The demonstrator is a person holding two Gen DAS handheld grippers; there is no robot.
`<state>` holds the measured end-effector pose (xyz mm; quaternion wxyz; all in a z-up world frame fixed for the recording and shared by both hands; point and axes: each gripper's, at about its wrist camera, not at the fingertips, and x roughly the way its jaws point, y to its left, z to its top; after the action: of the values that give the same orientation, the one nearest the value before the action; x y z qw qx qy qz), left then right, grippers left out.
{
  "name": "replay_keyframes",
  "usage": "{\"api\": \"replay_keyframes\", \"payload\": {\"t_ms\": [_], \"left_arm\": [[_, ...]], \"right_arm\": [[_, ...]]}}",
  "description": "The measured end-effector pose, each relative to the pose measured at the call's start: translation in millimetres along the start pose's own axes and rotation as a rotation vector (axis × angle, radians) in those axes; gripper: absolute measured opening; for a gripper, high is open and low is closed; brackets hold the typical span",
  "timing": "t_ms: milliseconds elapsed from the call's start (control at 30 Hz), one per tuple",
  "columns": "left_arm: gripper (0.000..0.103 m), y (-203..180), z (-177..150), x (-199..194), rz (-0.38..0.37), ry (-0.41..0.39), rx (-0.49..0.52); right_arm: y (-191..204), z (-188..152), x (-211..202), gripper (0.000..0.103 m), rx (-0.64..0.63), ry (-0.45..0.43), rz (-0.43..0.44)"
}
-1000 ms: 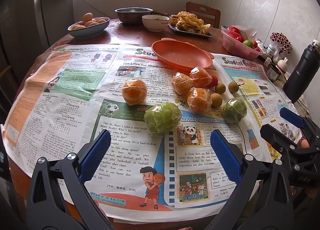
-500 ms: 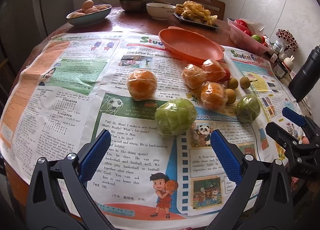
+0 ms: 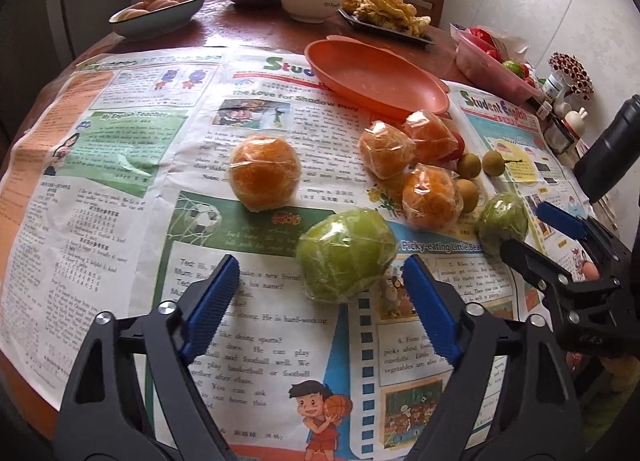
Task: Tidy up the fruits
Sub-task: 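Grasp a green wrapped fruit with the left tool while the right tool grasps another green wrapped fruit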
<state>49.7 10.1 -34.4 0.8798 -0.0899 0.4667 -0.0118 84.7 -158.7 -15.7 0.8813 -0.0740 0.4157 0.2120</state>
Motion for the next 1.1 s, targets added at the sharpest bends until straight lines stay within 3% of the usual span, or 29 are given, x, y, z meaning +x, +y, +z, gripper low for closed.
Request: {"api": "replay_keyframes", "payload": {"t_ms": [33,100,233,467,800,1100], "left_arm": [[0.071,-1,1,0,-0.008,-0.001,0.002],[0.068,-3,2,1,-0.014,0.0,0.009],[0.059,-5,5,3,-0.033,0.005,0.014],[0.042,-8,9,8,-0.062,0.007,0.019],[0.041,-9,19,3,-0.079,-0.003,0.036],[0.041,-3,65,-5,-0.086,-0.047,0.02]], "right_arm": [[0,1,2,0.078,-0.004,-0.001,0.003],[1,3,6,0.073,-0.014,0.007,0.009],[4,1,12,0.053,-0.011,0.019,0.061],[1,1,11,0.052,0.001,0.01,0.094],[-7,17,-8,0.052,0.019,-0.043,0.136],[-12,52,-8,0.052,-0.01,-0.084,0.146]]}}
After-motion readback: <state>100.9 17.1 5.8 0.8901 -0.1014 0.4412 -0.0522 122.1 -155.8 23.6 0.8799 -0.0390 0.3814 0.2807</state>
